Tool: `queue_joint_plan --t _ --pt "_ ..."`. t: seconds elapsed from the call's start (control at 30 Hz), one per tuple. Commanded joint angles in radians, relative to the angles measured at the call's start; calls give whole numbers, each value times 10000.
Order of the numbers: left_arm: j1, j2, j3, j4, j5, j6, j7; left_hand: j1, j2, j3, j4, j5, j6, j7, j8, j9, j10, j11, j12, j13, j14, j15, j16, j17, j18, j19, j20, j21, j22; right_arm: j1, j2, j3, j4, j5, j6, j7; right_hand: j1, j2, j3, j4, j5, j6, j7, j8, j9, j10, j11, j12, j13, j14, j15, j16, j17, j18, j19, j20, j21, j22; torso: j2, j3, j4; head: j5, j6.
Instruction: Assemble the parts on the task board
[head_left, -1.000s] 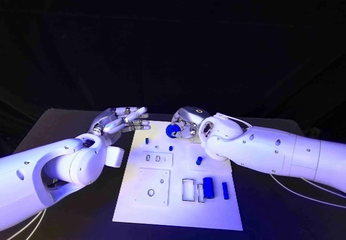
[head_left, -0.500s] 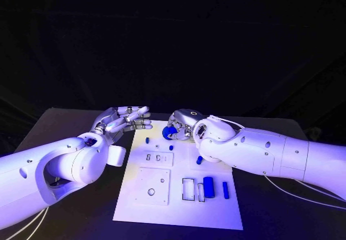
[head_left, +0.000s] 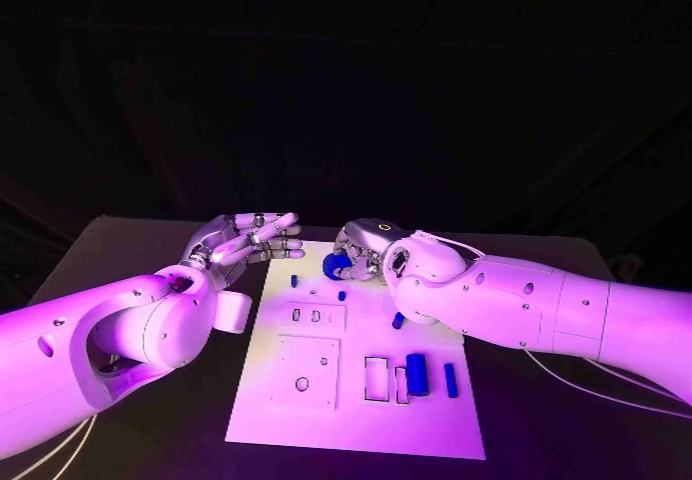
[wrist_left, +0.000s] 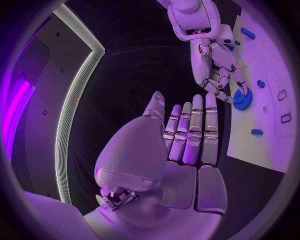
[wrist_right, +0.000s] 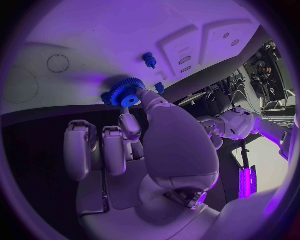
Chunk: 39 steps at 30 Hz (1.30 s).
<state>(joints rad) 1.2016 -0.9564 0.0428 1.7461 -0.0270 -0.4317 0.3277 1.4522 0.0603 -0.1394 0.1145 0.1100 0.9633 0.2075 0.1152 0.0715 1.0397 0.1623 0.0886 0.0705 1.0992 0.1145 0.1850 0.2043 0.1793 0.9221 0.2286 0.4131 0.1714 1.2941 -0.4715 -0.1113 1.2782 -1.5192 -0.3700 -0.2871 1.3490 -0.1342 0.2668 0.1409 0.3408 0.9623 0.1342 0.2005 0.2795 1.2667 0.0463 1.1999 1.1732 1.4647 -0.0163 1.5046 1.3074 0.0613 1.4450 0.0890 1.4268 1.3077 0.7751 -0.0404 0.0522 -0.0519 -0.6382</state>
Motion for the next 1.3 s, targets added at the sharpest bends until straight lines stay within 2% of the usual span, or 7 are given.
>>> queue_joint_plan --t 0.03,0.57,0.7,0.83,1.0,1.3 --pt "16 24 9 16 13 176 34 20 81 14 -47 4 -21 52 -45 -4 -22 18 -59 7 3 23 -54 16 26 -67 0 50 12 -32 51 -28 -87 -87 243 -44 -98 -12 65 7 -36 -69 23 -97 130 -115 47 -125 -104 771 -45 16 1259 -151 7 -14 -3 914 3 0 5 2 -14" --pt "18 12 9 16 13 172 24 21 80 12 -53 3 -29 57 -54 -5 -31 22 -68 6 -5 27 -66 20 25 -75 2 53 12 -67 60 -49 -81 47 211 76 -257 -147 71 59 -95 -170 75 -194 116 -219 101 -237 -206 769 2 15 1260 -150 0 23 -19 915 -2 -1 0 12 -47" --pt "18 3 9 13 13 165 19 21 80 12 -53 3 -29 57 -54 -5 -31 22 -68 6 -5 27 -66 20 25 -75 2 53 12 -68 47 -50 -82 57 28 123 -335 -237 57 81 -173 -317 119 -298 92 -354 142 -369 -330 769 35 19 1270 -145 -15 51 -43 902 1 0 -9 21 -40" --pt "18 -1 9 13 13 162 21 21 80 12 -53 3 -29 57 -54 -5 -31 22 -68 6 -5 27 -66 20 25 -75 2 53 12 -69 42 -50 -72 94 -93 199 -428 -315 13 127 -431 -566 182 -463 54 -418 206 -409 -371 768 89 22 1278 -145 -17 100 -53 912 3 -1 -10 17 -43" --pt "18 -3 10 12 13 159 22 21 80 12 -53 3 -29 57 -54 -5 -31 22 -68 6 -5 27 -66 20 25 -75 2 53 12 -69 45 -51 -64 206 89 259 -658 -472 -260 341 -818 -1000 305 -796 -48 -485 324 -446 -423 777 191 47 1331 -146 -18 186 -67 926 -1 0 -2 12 -50" --pt "18 -8 10 11 13 153 20 21 80 12 -53 3 -29 57 -54 -5 -31 22 -68 6 -5 27 -66 20 25 -75 2 53 12 -69 28 -53 -82 305 445 198 -767 -472 -477 593 -934 -958 328 -859 -66 -455 353 -375 -370 789 227 81 1399 -148 -1 237 -57 961 1 -1 -2 14 -67"
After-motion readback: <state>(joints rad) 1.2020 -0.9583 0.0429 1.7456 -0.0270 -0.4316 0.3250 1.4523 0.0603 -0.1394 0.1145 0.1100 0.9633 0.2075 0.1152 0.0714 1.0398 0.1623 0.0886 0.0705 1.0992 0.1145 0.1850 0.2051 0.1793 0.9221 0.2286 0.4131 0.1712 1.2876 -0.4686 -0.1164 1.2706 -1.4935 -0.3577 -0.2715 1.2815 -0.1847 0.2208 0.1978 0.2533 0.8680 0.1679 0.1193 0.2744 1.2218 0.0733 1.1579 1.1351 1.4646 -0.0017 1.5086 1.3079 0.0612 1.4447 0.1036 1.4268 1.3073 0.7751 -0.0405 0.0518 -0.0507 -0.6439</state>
